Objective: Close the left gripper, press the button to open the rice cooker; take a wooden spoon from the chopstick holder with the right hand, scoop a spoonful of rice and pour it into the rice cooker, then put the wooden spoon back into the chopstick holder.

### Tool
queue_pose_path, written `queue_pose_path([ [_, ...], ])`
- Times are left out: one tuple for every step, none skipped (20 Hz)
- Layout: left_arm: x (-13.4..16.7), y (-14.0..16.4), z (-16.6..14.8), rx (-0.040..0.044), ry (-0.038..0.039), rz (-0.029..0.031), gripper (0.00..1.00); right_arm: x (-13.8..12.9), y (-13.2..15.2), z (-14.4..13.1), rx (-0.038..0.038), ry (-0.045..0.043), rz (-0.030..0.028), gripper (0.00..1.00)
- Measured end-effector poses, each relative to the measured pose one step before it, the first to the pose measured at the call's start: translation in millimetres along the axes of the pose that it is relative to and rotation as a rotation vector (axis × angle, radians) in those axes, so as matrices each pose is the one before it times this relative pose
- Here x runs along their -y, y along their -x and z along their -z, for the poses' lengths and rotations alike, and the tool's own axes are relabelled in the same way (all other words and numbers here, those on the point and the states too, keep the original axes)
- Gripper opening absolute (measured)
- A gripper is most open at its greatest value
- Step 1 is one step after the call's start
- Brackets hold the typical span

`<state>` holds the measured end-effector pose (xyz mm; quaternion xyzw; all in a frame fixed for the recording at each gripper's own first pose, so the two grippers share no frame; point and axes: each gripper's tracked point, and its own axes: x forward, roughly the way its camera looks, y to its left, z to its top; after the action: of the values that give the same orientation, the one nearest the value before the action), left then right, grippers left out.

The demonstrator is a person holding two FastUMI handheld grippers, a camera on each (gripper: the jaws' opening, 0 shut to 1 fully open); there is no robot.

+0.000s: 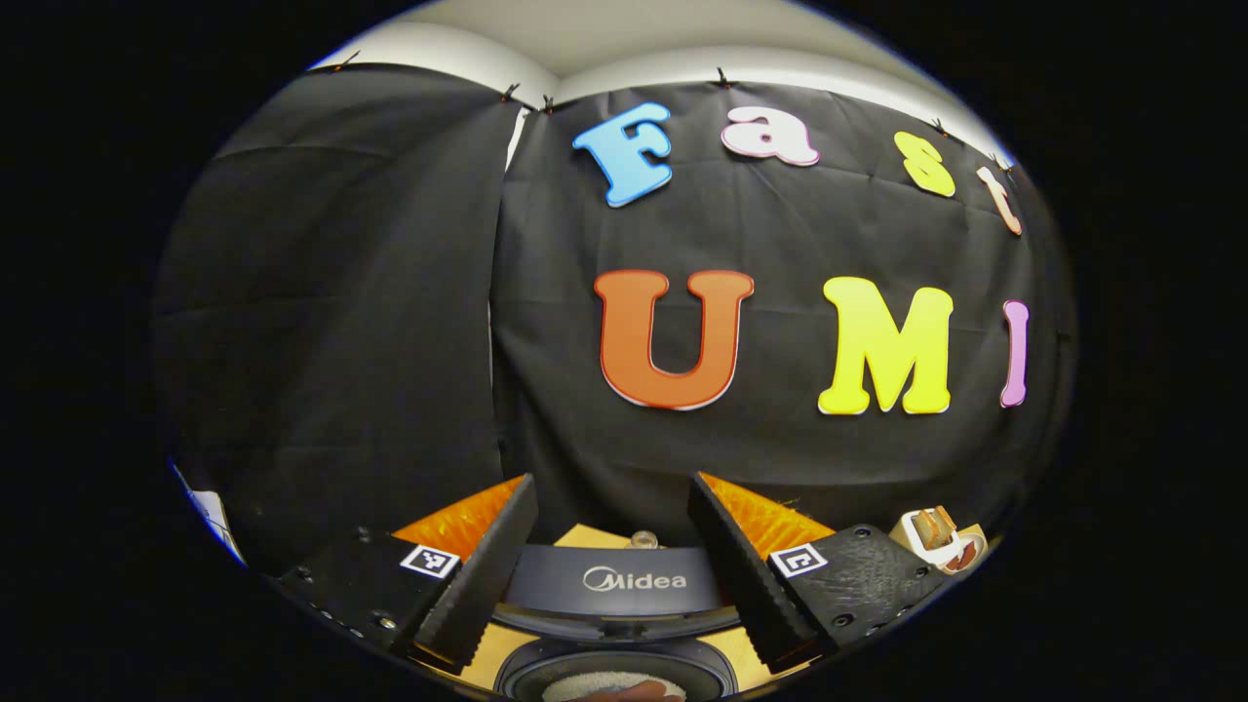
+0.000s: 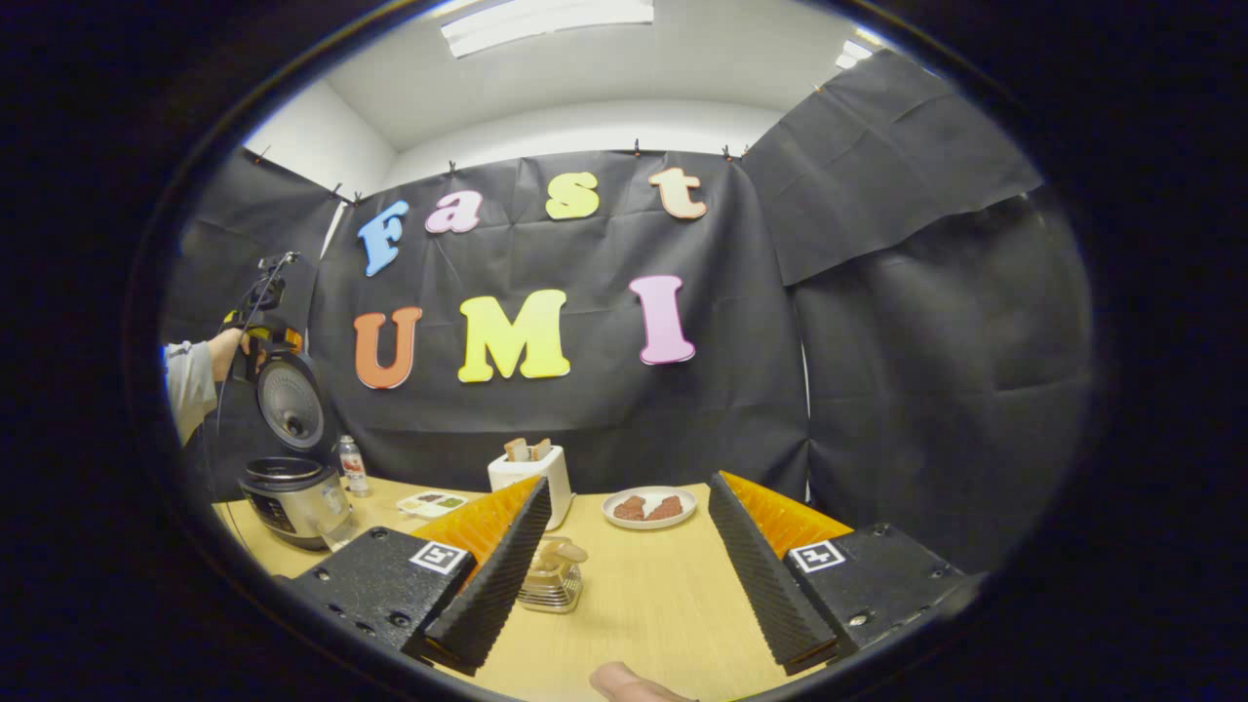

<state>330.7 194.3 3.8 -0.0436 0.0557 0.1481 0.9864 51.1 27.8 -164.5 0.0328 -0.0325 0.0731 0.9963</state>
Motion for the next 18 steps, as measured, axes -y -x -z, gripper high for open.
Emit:
queue_pose_path([
  [-1.88, 7.12, 8.54, -0.02156, -0.00791, -0.00278, 1.0, -1.51, 4.9, -1.43, 0.00514, -0.00462, -0.00242, 1.0],
  [-1.69, 3.22, -1.38, 0.00674, -0.00991, -0.00142, 1.0, -0.37, 3.51, -0.43, 0.00176, -0.00367, -0.00149, 1.0],
  [1.52, 7.24, 2.99, -0.01278, -0.00201, -0.00047, 1.0, -1.29, 3.86, 0.8, -0.00525, -0.00241, -0.00114, 1.0],
  [0.82, 10.62, 3.59, 0.00094, 0.00071, 0.00389, 1.0, -0.83, 6.03, 0.73, -0.00564, -0.00426, -0.00106, 1.0],
  [0.61, 9.6, 6.8, -0.01182, 0.00217, 0.00591, 1.0, -0.19, 5.77, -0.63, -0.00197, -0.00636, -0.00176, 1.0],
  [0.35, 7.42, 5.07, -0.00413, -0.00237, 0.01059, 1.0, 3.56, 7.26, -1.72, 0.00197, -0.00765, 0.0019, 1.0],
  [1.66, 7.37, 6.64, -0.01206, -0.00137, 0.00893, 1.0, 2.07, 5.17, 0.02, -0.00263, -0.005, 0.00565, 1.0],
  [1.33, 7.8, 5.99, -0.00878, 0.0005, 0.01005, 1.0, 1.96, 4.2, 1.5, -0.00247, -0.00658, 0.0037, 1.0],
  [0.81, 6.96, 7.86, -0.01626, -0.00166, 0.00616, 1.0, 0.93, 5.0, 0.38, -0.00429, -0.00701, 0.00352, 1.0],
  [2.13, 6.43, 10.76, -0.01836, -0.00419, 0.00948, 1.0, 2.38, 4.83, 0.21, -0.00266, -0.00767, 0.00533, 1.0],
  [4.17, 6.53, 9.85, -0.01515, -0.00091, 0.01231, 1.0, 1.95, 5.22, -1.2, -0.00102, -0.0091, 0.0042, 1.0],
  [2.38, 5.5, 10.2, -0.01217, -0.00989, 0.01006, 0.99, 0.65, 5.13, -0.5, -0.00221, -0.00522, 0.00206, 1.0],
  [1.54, 4.51, 12.0, -0.01745, -0.00687, 0.00896, 0.98, 0.88, 5.23, -0.55, -0.00164, 0.00149, 0.00373, 1.0],
  [0.91, 5.02, 9.82, -0.01736, -0.00142, 0.00295, 0.98, 0.58, 5.17, -1.71, 0.00147, 0.00564, 0.00301, 0.97],
  [0.9, 4.18, 9.59, -0.01715, 0.00312, 0.00063, 0.98, -2.0, 6.12, -2.75, 0.0045, 0.00845, -0.00341, 1.0],
  [1.51, 3.86, 9.37, -0.01787, 0.00357, 0.00152, 0.98, -3.37, 6.63, -2.27, 0.00326, 0.0101, -0.00553, 1.0],
  [0.76, 3.62, 18.6, -0.0178, -0.00091, 0.00129, 0.98, -3.18, 5.62, -3.29, 0.00485, 0.00643, -0.00522, 1.0],
  [0.91, 3.22, 11.38, -0.02162, -0.00323, 0.00256, 0.98, -3.12, 5.24, -3.64, 0.00595, 0.0035, -0.0043, 1.0],
])
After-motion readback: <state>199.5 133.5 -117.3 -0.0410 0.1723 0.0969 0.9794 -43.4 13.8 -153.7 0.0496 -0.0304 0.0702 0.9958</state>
